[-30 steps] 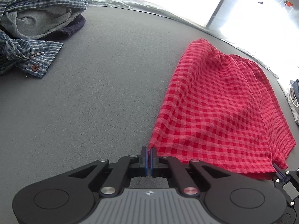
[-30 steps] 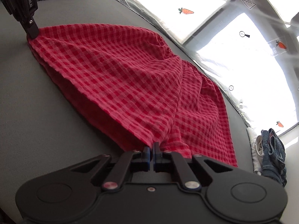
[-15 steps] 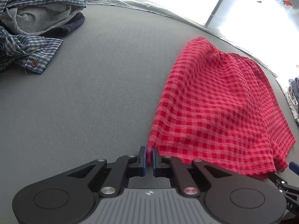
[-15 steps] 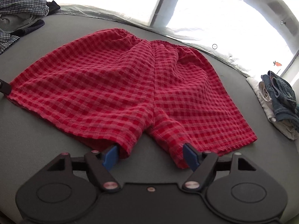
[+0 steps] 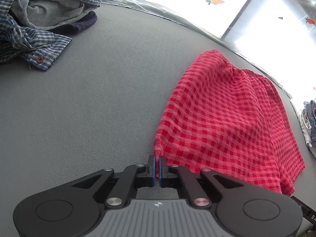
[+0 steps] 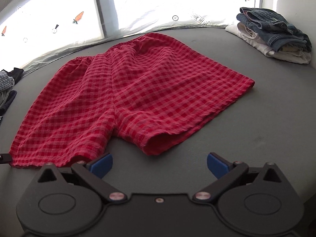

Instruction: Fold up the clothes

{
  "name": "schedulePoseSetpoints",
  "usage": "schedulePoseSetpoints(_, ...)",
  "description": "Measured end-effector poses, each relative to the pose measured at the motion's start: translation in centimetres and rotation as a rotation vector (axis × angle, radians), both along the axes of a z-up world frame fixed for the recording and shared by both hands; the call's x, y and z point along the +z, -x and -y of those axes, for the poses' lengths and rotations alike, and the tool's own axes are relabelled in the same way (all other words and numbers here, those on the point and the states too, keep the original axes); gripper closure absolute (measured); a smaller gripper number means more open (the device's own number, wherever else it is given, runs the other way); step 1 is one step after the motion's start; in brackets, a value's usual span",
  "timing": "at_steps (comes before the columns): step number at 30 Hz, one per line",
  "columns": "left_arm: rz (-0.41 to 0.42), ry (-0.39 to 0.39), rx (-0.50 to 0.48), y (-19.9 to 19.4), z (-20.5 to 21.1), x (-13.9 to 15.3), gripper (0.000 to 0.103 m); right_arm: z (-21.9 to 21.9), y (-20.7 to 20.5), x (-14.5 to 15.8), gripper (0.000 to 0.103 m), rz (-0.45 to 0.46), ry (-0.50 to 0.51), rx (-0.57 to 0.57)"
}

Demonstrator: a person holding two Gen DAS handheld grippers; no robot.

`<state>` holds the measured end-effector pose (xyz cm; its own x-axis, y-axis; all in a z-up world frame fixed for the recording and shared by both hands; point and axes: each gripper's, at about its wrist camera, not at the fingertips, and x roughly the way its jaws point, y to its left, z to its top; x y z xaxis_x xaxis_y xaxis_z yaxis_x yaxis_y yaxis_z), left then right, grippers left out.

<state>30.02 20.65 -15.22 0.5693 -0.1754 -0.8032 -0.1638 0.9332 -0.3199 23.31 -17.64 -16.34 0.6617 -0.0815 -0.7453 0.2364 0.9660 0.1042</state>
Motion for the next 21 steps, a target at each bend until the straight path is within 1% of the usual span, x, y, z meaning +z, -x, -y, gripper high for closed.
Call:
schedulePoseSetpoints(3, 0.039, 0.020, 0.036, 0.2, 2.1, 1.3, 0.100, 2.3, -0.7, 0.1, 0.000, 0.016, 0.001, 0.015)
schedulePoseSetpoints(5, 0.061, 0.022, 0.038, 0.1, 4.2, 2.3, 0.100, 3.9, -1.1, 0.3, 0.000, 0.021, -0.004, 0.031)
schedulePoseSetpoints(9, 0.117, 0.023, -0.016, 0.2, 9.8, 4.1, 0.100, 7.6, -2.2, 0.5, 0.000, 0.032, -0.009, 0.070)
schedulePoseSetpoints(13, 0.143, 0.035, -0.083, -0.3, 15.8, 5.1, 0.100, 11.2, -3.1, 0.8, 0.000, 0.052, -0.015, 0.103)
schedulePoseSetpoints(15, 0.157, 0.029, -0.121, -0.4, 19.2, 5.4, 0.100, 13.1, -3.5, 0.9, 0.000, 0.066, -0.027, 0.121)
schedulePoseSetpoints(18, 0.157, 0.024, -0.154, -0.7, 23.3, 5.5, 0.100, 15.8, -4.0, 0.9, 0.000, 0.075, -0.039, 0.147)
schedulePoseSetpoints(21, 0.128, 0.032, -0.171, -1.4, 26.8, 4.9, 0.100, 18.6, -4.5, 0.9, 0.000, 0.079, -0.052, 0.145)
